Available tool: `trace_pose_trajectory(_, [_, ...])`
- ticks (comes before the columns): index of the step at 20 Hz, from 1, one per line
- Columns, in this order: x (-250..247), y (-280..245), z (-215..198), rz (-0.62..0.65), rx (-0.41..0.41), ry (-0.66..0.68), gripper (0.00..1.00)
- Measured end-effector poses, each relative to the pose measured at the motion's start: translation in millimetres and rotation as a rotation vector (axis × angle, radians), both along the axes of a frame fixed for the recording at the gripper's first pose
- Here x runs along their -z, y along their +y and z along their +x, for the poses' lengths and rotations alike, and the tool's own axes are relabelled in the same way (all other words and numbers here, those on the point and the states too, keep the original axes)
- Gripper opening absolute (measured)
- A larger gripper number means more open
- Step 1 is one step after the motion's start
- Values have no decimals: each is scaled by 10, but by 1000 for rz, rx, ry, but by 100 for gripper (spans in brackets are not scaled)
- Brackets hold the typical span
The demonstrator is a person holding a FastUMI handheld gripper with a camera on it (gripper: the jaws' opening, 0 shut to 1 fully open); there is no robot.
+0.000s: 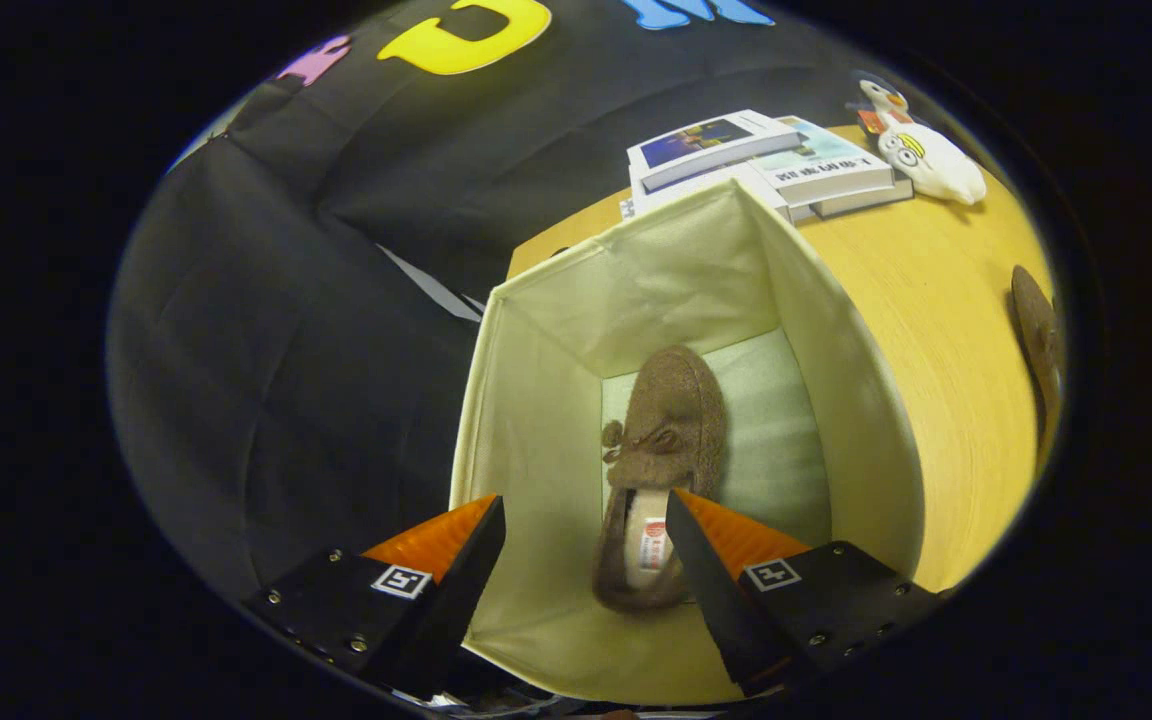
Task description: Open the storage box then place both shoes into the box .Put the left shoe in first, then the right shoe, with the right side of both shoes facing outward in a uniform manner.
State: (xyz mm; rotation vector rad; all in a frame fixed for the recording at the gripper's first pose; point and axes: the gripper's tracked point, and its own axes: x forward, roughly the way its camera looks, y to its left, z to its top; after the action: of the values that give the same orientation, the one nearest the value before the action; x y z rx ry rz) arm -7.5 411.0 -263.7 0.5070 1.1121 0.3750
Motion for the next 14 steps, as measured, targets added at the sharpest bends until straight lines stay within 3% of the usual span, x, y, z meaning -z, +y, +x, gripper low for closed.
trace_pose_trajectory(14, [-674,-1020,147,-11,-13,-189,98])
